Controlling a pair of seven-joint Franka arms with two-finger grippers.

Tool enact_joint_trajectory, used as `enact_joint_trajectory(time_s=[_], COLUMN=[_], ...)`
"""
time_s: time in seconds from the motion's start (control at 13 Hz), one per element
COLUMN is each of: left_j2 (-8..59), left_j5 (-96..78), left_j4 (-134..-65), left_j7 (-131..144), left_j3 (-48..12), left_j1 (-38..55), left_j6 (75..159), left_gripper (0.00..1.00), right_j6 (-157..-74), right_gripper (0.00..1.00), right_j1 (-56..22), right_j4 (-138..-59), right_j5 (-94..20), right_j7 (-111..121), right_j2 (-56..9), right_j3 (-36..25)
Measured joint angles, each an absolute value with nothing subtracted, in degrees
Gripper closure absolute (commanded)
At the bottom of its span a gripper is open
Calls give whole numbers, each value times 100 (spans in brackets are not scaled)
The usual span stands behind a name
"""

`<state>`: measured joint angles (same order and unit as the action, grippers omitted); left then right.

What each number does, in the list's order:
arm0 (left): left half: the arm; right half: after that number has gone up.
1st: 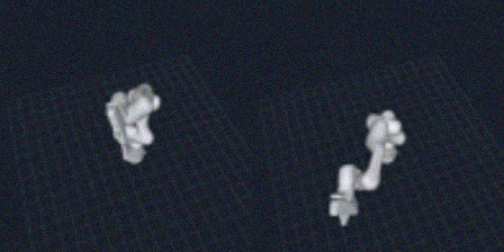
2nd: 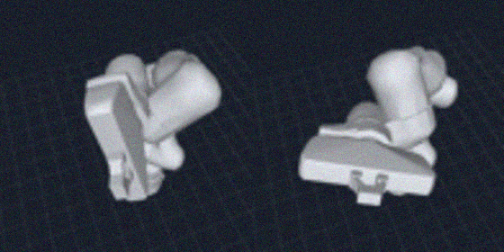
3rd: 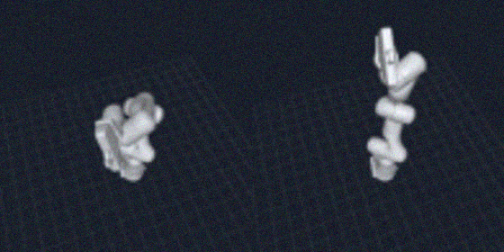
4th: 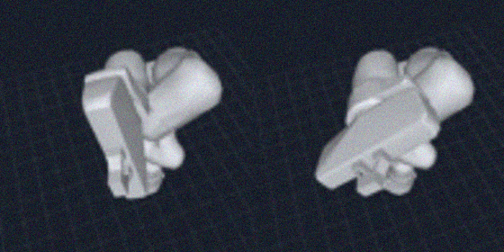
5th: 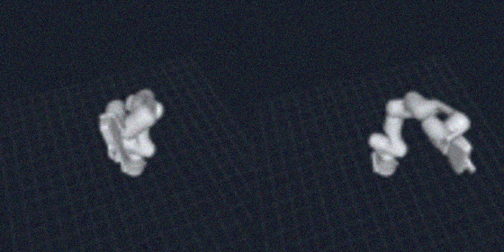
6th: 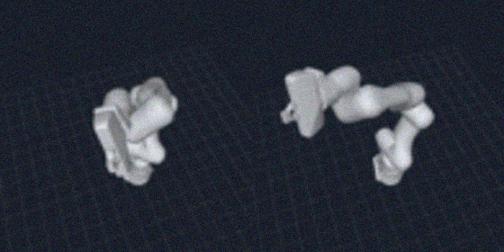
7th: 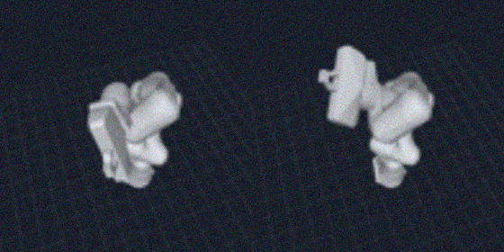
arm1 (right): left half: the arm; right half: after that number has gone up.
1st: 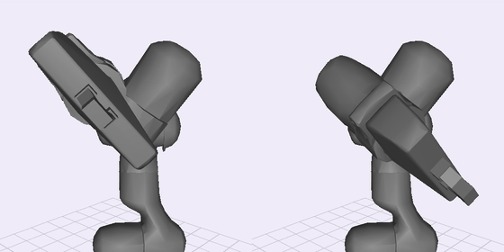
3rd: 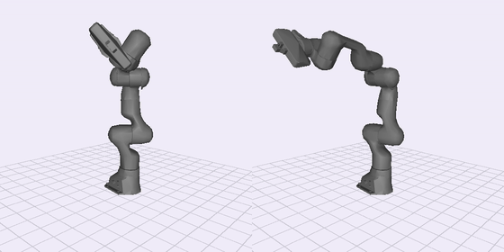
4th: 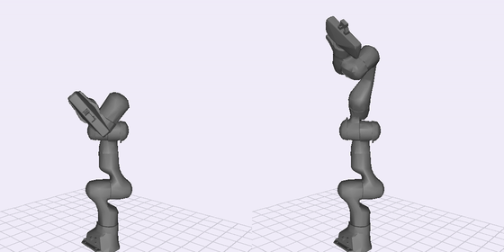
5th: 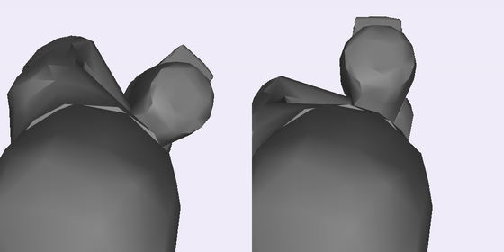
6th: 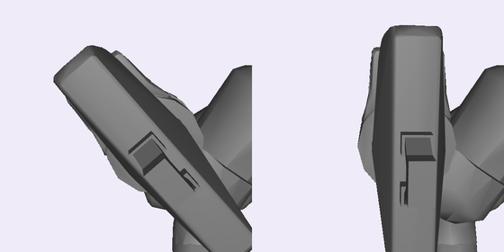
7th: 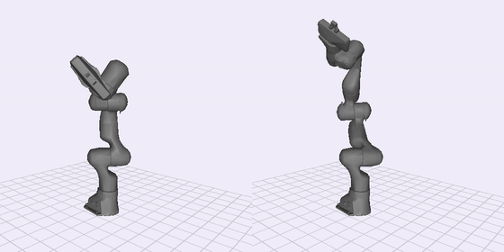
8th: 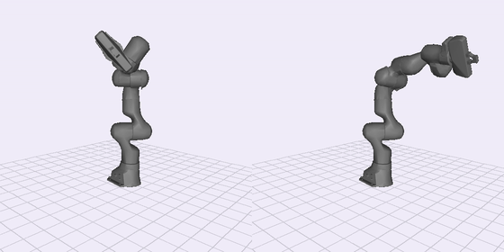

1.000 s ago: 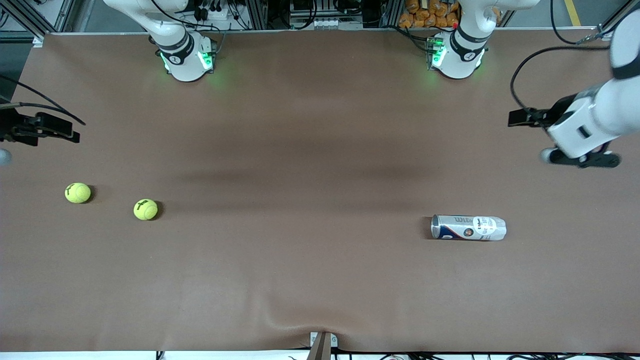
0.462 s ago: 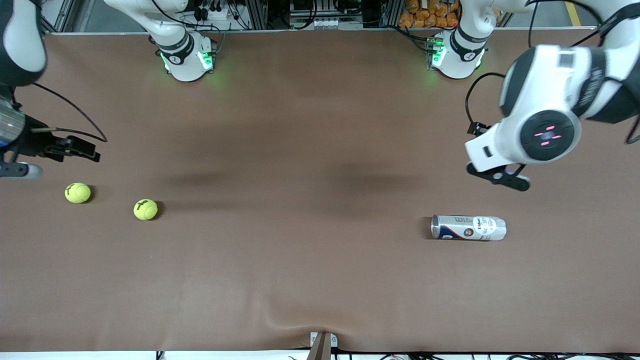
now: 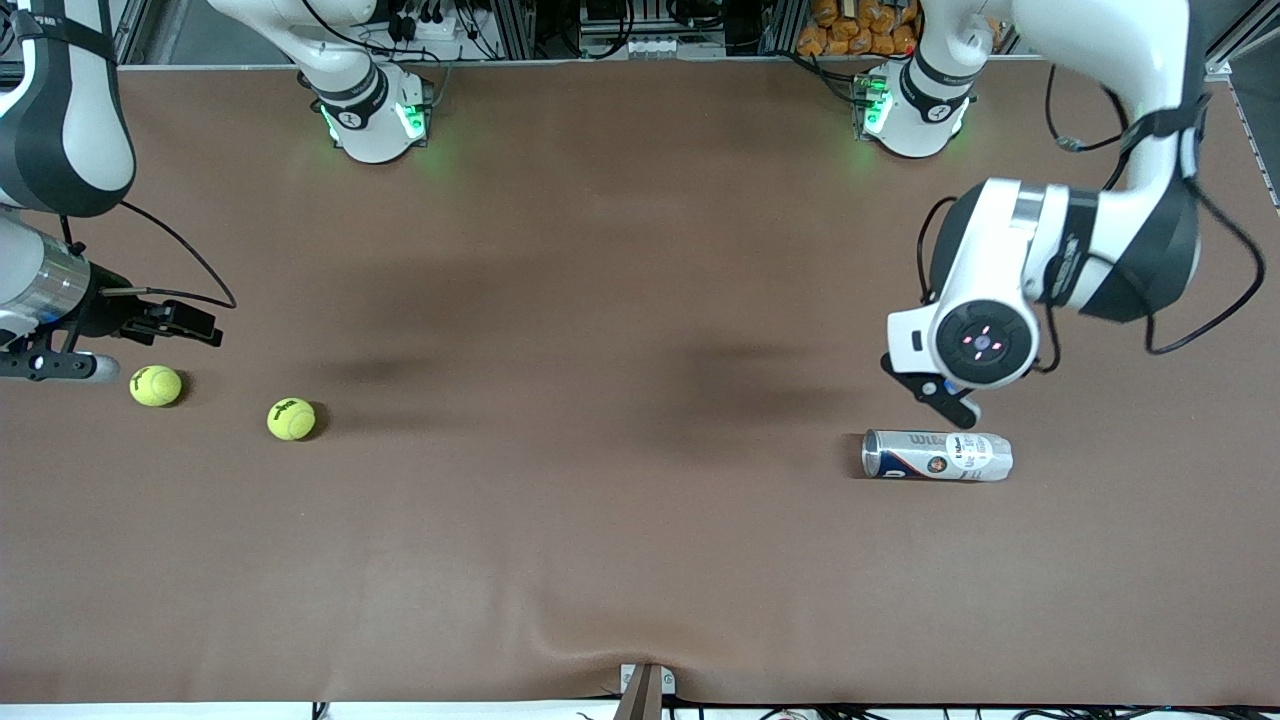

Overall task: Insert tennis ball vertically with right arm
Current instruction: 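Grasp the can with the left gripper while the right gripper nears a ball, then raise the can with the left gripper while the right gripper grasps a ball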

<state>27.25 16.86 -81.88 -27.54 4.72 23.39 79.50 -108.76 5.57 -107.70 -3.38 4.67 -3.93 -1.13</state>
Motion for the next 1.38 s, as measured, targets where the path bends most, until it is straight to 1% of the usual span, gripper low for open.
enact_joint_trajectory(time_s=[0.23, 0.46, 0.69, 0.92, 1.38], left_j2=[3094, 3417, 3726, 3931, 4247], left_j5=[1956, 2023, 2024, 2141, 2398], left_j4=[-8189, -8191, -8190, -8189, -8189], left_j7=[-3756, -4760, -5378, -5544, -5543], left_j3=[478, 484, 486, 476, 465], left_j1=[2307, 2165, 1934, 1863, 1966], left_j6=[8452, 9112, 9761, 10134, 10501], left_gripper=[0, 0, 0, 0, 0], right_j6=[-11374, -12157, -12901, -13535, -14588], right_gripper=[0, 0, 0, 0, 0], right_j1=[563, 565, 559, 557, 546], right_j4=[-11006, -11484, -11802, -11915, -12000], right_j5=[-338, -338, -337, -334, -332], right_j7=[468, 472, 478, 481, 484], right_j2=[-492, -614, -838, -1257, -2300], right_j3=[-117, -115, -101, -88, -61])
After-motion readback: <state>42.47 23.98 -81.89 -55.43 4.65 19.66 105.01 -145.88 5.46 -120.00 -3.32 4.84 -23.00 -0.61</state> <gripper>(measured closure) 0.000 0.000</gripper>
